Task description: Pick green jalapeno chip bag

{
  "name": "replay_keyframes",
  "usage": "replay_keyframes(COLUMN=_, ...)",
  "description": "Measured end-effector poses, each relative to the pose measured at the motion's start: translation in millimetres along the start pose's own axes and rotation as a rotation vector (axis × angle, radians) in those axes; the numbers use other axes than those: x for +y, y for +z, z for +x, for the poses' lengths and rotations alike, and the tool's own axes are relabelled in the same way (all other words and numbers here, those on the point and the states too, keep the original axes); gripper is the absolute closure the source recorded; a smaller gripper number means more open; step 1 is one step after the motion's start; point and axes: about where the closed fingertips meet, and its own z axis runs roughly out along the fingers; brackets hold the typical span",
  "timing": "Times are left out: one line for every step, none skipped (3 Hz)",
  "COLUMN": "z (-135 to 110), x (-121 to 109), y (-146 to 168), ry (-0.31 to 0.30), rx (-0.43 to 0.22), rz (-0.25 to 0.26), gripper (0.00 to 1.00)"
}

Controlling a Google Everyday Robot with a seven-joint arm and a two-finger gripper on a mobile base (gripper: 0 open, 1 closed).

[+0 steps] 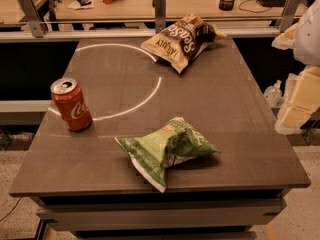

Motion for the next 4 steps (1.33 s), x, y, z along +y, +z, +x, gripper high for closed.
replay_keyframes(z=0, x=0, y=0, ry=0.000, rx=0.000, rz=0.000, gripper=0.00)
replay_keyframes(z=-10, x=9, y=-3, ry=-0.004, rx=-0.082, rz=-0.015, gripper=0.00)
replay_keyframes(z=-39, x=34, y=-4, ry=-0.044, rx=-0.237, rz=-0.069, gripper=0.00)
replay_keyframes(z=-78, x=66, y=3, ry=-0.121, rx=-0.309, rz=-0.109, gripper=0.00)
